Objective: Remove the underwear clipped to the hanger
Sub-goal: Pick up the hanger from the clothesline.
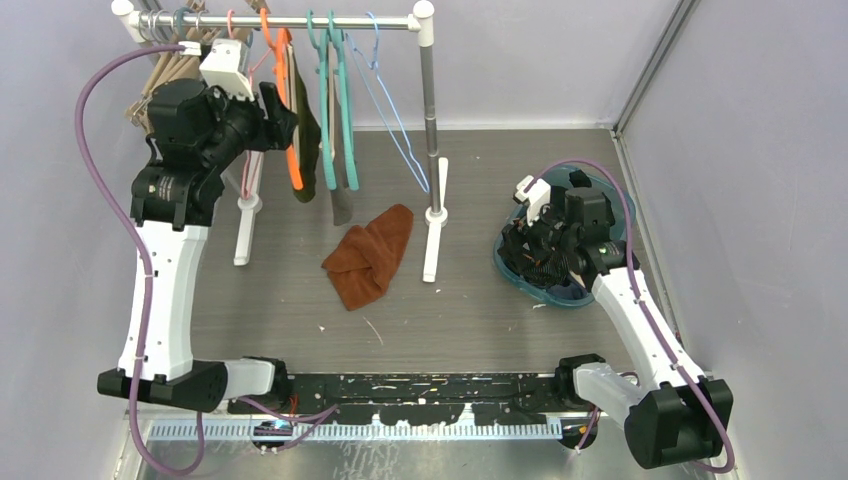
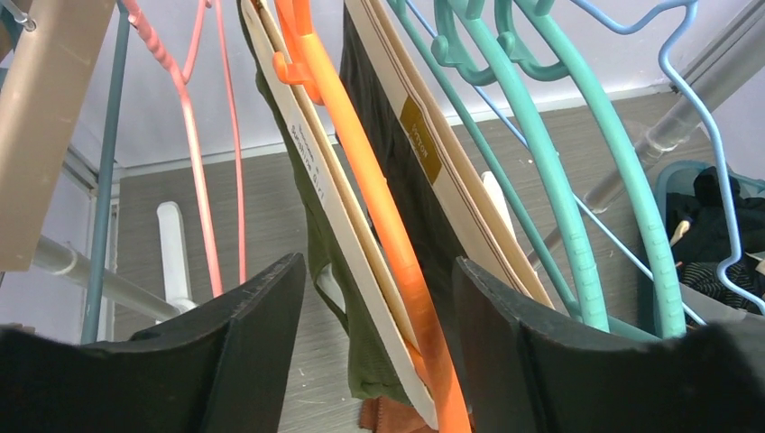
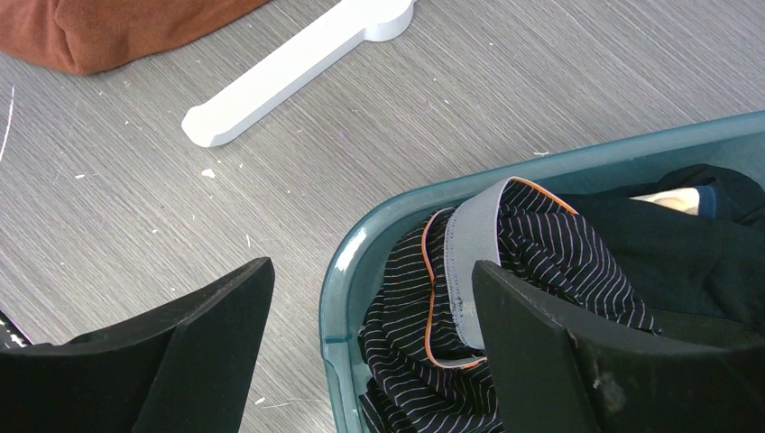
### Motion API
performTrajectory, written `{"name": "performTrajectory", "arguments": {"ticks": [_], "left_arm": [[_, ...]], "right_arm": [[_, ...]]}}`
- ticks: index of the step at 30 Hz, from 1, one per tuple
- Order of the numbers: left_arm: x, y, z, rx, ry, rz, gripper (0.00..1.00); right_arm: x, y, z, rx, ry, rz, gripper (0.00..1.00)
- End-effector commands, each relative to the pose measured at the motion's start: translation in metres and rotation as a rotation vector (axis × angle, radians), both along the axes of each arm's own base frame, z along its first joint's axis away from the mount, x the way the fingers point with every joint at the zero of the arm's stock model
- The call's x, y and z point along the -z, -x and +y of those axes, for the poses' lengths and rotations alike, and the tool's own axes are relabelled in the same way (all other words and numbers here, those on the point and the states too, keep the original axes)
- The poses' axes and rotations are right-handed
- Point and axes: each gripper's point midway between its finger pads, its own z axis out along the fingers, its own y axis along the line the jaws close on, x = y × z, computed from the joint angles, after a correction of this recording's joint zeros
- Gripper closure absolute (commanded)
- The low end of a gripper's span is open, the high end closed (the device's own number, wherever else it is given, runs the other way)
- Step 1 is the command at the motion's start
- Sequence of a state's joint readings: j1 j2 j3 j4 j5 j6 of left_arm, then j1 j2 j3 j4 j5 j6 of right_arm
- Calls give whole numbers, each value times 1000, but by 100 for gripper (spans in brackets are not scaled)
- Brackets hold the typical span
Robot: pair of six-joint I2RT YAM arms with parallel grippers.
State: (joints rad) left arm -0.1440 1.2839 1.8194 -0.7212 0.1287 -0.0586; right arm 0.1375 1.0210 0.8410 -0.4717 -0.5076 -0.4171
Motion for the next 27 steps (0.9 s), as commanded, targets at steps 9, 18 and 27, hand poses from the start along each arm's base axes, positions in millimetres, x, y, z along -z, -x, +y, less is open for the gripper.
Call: {"name": "performTrajectory", "arguments": {"ticks": [9,18,27], "left_arm": [[-18,-14,7,-49,-64,-83,49],[-9,-17,15,-81,-109,-89,61],[-2,-19,9,-52,-99,-73,70]], "right_arm": [[-12,-5,5,-33,-12,-62,14],[-10,-5,5,-37,-9,-57,14],[-6,-5,5,-34,-3,-48,13]]}}
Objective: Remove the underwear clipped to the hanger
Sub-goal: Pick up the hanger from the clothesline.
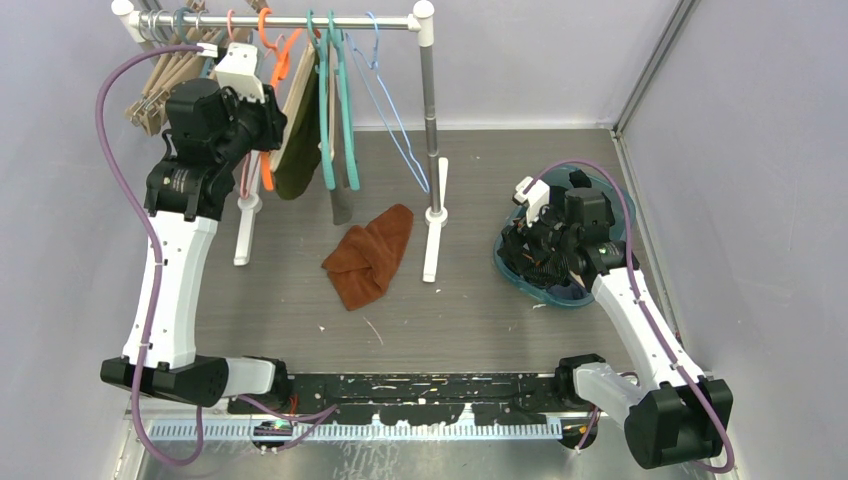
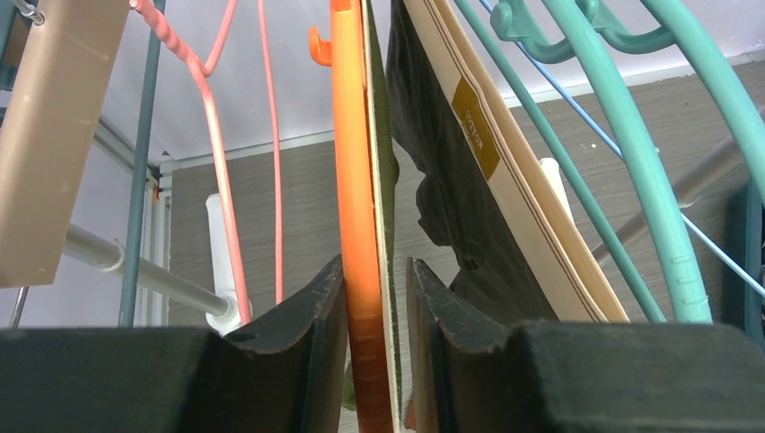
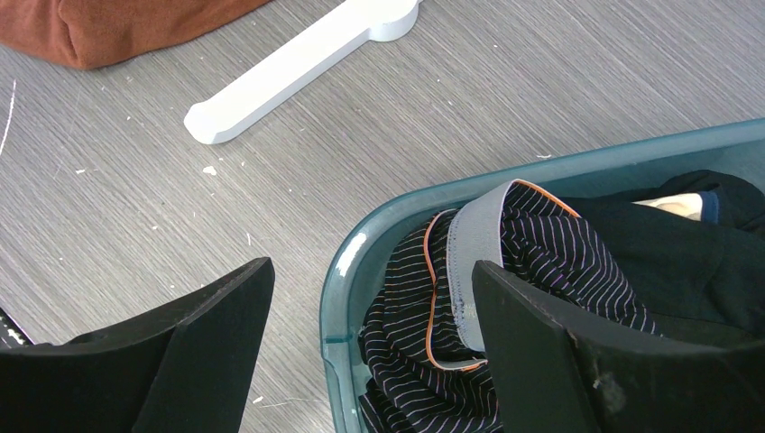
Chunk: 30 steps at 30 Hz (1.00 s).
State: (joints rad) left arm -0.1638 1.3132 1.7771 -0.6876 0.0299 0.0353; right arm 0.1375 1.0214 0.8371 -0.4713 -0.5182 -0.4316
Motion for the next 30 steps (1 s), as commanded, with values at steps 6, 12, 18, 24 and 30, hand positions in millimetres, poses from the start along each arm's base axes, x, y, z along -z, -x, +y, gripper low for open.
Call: {"name": "performTrajectory", "arguments": {"ticks": [6,12,18,24,30], "left_arm": [[-22,0,-4,17,20,-83,79],[-27,2,-3,9,22,-97,86],[-40,6,5,-25,8,-138,100],[-67,25,24,-91,-50,-221,100],[-83,38,32,-116,-66,-278,100]], "right_arm": [[-7,-6,4,-20,-6,-43,14],[-6,-6,3,-20,-2,-39,14],[-5,-6,4,-25,-2,-33,13],[-4,-6,3,-23,0,-30,14],[-2,-7,3,-22,4,-29,14]]}}
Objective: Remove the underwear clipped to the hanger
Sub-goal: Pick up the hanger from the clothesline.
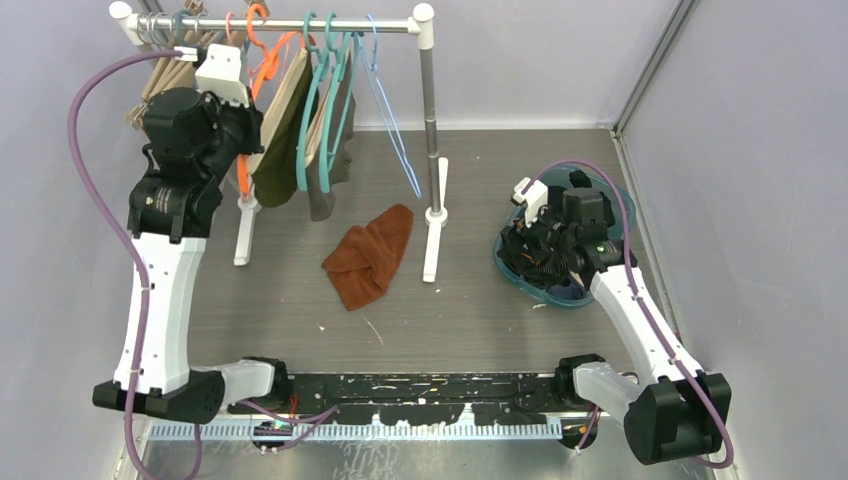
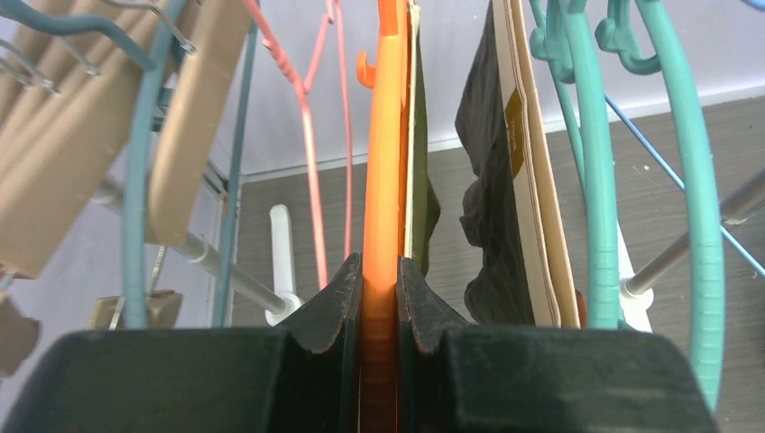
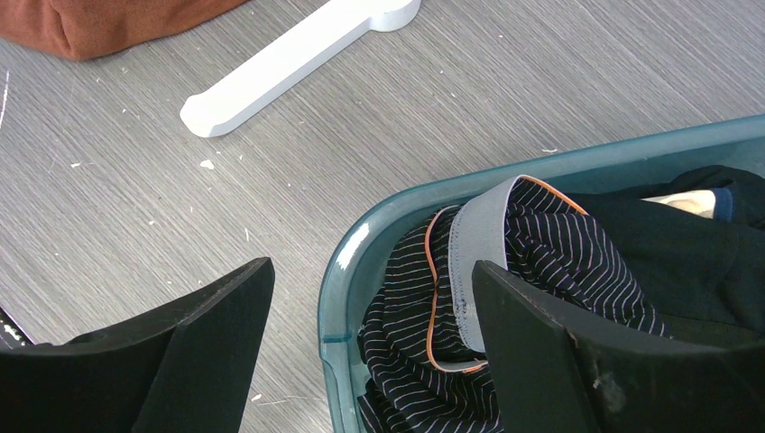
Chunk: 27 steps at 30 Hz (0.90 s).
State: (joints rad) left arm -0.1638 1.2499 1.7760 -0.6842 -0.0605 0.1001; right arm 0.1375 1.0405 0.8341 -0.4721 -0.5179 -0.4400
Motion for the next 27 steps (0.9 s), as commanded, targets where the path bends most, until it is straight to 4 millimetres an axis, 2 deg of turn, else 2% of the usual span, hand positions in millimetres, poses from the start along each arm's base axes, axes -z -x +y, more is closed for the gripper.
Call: {"name": "performTrajectory", "arguments": {"ticks": [1,11,16,27], "left_arm": [[-63,21,10,-30,-2,-210,100],[-64,37,15,-33,-41,-229,100],[-57,57,15,-6,-62,-215,100],[-12,108,16,73,-162,-71,100]], "right_arm": [[-9,-6,3,-17,-4,-46,14],[-5,-7,3,-16,1,-34,14],[-5,-7,3,-17,2,-32,13],[-5,-6,4,-23,0,-35,13]]}}
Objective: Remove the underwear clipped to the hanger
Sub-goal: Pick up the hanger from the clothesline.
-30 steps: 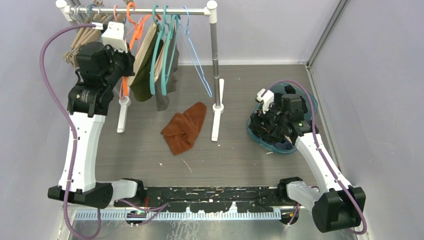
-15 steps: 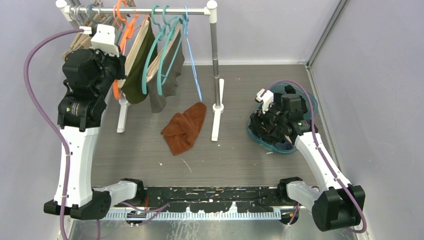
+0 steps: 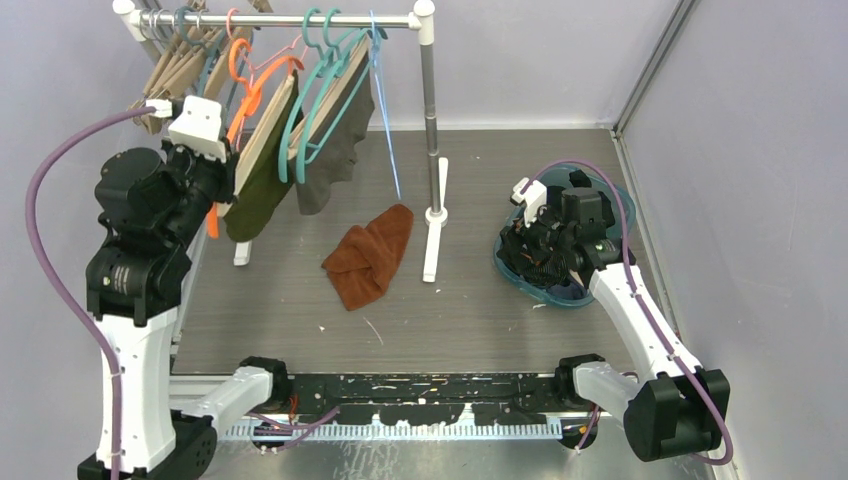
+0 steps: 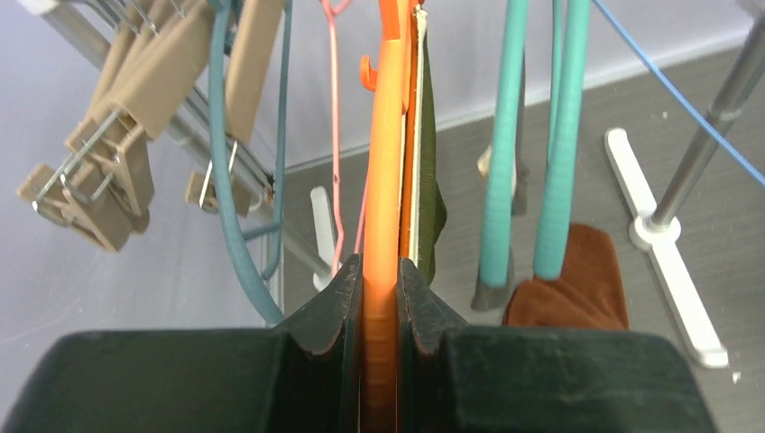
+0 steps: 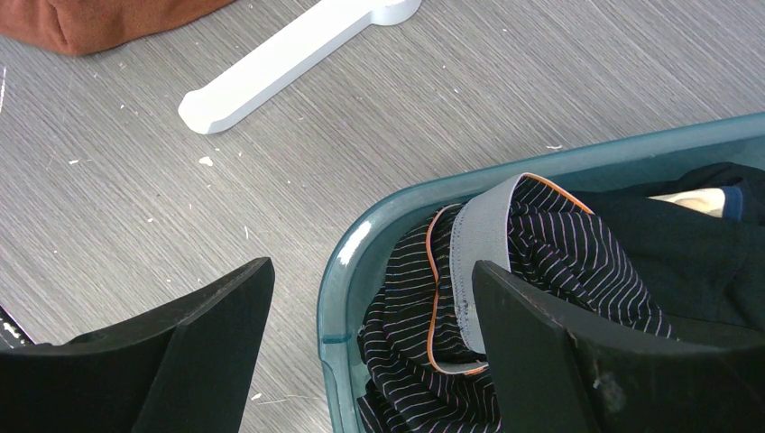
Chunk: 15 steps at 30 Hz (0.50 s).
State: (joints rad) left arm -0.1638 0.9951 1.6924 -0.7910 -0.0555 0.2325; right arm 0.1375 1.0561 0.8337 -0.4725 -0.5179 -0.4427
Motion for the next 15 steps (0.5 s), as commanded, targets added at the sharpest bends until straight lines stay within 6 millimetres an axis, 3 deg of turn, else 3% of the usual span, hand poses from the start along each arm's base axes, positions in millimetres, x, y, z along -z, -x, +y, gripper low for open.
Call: {"name": "performTrajectory", "arguments": {"ticks": [1,9,15], "left_arm": [[7,28,-2,51,-53,19,100],[36,75,18,21,-152,132,100],[65,95,33,-26,-216,236,100]], "right_arm": [[-9,-6,4,-21,-4,-47,13],[-10,-5,3,-23,-1,-51,13],[-8,-5,3,-25,0,-43,13]]}}
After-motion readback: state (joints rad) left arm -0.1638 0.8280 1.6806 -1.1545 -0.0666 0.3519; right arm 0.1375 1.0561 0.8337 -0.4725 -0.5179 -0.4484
